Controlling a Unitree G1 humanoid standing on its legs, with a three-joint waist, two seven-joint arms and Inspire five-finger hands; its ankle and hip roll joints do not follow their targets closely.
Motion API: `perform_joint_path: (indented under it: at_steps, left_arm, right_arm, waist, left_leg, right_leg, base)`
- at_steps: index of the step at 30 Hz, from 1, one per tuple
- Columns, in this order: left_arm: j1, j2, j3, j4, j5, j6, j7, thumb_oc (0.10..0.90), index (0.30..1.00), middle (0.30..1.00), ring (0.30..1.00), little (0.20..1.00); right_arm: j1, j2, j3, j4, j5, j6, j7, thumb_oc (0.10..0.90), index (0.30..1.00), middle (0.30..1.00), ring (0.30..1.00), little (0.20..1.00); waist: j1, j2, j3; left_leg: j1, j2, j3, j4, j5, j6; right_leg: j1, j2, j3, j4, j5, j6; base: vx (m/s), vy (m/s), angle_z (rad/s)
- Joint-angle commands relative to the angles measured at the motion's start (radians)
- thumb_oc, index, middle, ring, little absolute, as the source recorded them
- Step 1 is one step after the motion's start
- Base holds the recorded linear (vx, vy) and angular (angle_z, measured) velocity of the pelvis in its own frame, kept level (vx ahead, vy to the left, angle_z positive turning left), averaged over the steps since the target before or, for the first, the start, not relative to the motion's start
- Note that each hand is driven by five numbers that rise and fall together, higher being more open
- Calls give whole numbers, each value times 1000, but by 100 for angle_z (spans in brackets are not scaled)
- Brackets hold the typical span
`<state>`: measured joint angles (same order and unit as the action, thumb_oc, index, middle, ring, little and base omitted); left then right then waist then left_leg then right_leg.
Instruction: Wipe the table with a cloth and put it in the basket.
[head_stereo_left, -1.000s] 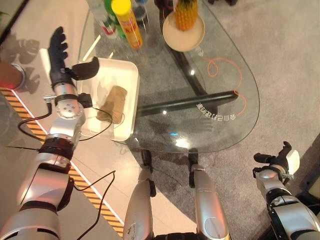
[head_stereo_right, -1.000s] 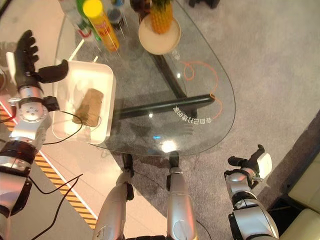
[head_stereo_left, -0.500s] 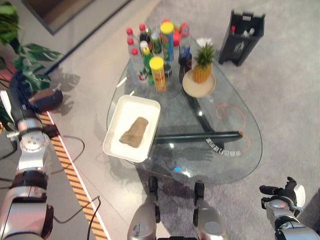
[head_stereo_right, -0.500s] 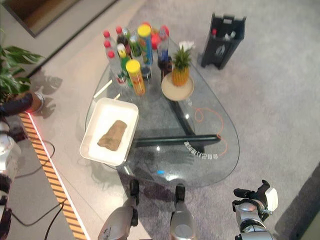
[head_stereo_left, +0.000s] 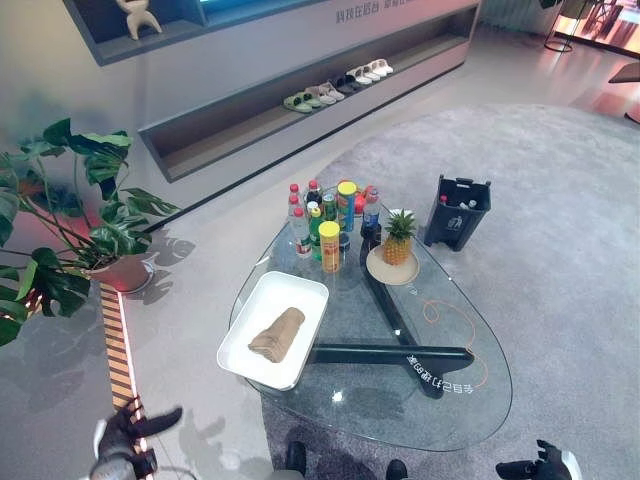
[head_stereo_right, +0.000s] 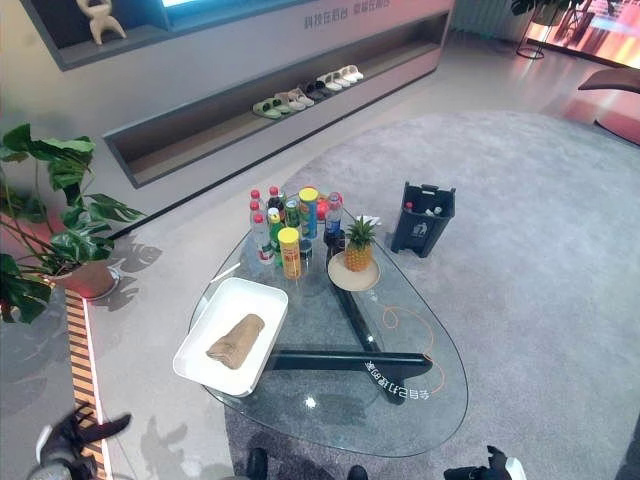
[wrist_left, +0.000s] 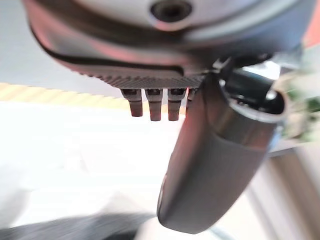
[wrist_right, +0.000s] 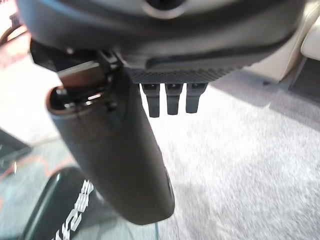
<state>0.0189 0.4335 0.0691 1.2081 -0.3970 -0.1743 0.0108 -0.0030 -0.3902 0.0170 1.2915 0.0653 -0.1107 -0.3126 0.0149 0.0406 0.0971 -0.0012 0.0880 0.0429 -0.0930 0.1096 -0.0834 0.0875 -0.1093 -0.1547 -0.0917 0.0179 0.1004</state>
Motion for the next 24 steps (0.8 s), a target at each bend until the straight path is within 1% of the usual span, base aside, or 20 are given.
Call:
perform_joint_path:
  at_steps: [1, 7, 9, 11, 12, 16, 20, 24]
  left_arm:
    - [-88, 31, -34, 20, 65, -33, -39, 800, 900, 900, 900, 900]
    - [-71, -31, -78, 69, 109, -12, -63, 800, 900, 900, 900, 900]
    - [-68, -36, -83, 72, 122, -4, -68, 800, 900, 900, 900, 900]
    - [-68, -46, -90, 75, 129, 16, -69, 800, 900, 900, 900, 900]
    - [-66, -54, -103, 86, 152, 44, -79, 800, 900, 900, 900, 900]
    - [-65, -68, -121, 112, 197, 86, -96, 800, 900, 900, 900, 900]
    - [-75, -77, -140, 120, 197, 95, -117, 800, 900, 900, 900, 900]
    - [-82, -87, -158, 114, 202, 99, -121, 800, 900, 900, 900, 900]
  right_arm:
    - [-53, -26, 33, 41, -41, -8, 3, 800, 900, 900, 900, 900]
    - [-58, -3, 43, 63, -59, 5, 21, 800, 900, 900, 900, 900]
    - [-58, 1, 46, 65, -56, 16, 36, 800, 900, 900, 900, 900]
    - [-59, 7, 49, 71, -54, 29, 60, 800, 900, 900, 900, 900]
    - [-57, 15, 56, 84, -48, 39, 92, 800, 900, 900, 900, 900]
    - [-60, 34, 79, 105, -55, 69, 151, 800, 900, 900, 900, 900]
    - [-71, 42, 102, 124, -73, 107, 213, 800, 900, 900, 900, 900]
    - [-77, 43, 110, 133, -61, 127, 229, 800, 900, 900, 900, 900]
  waist:
    - [3, -26, -6]
    - [2, -31, -17]
    - [3, -32, -19]
    - [2, -33, -20]
    - [2, -35, -21]
    - [0, -36, -23]
    - [-4, -35, -26]
    - [-2, -34, -26]
  left_leg:
    - [74, -34, 32, 6, -109, 12]
    - [89, -30, 38, 6, -117, 15]
    - [89, -29, 40, 6, -117, 14]
    - [90, -29, 39, 6, -117, 15]
    - [90, -28, 38, 6, -117, 14]
    - [96, -27, 36, 6, -120, 15]
    - [104, -26, 39, 6, -126, 17]
    - [108, -25, 36, 6, -127, 17]
  right_leg:
    - [11, -16, -17, 4, 13, 16]
    - [18, -18, -14, 4, 15, 22]
    - [18, -19, -14, 4, 16, 23]
    - [16, -19, -11, 4, 17, 24]
    - [16, -18, -11, 4, 18, 24]
    - [21, -19, -13, 4, 17, 23]
    - [27, -18, -9, 4, 13, 20]
    - [30, -19, -9, 4, 11, 19]
  base:
    - [0, 0, 0]
    - [18, 6, -1]
    - [0, 0, 0]
    - [0, 0, 0]
    - [0, 0, 0]
    - [8, 4, 0]
    - [9, 5, 0]
    - [0, 0, 0]
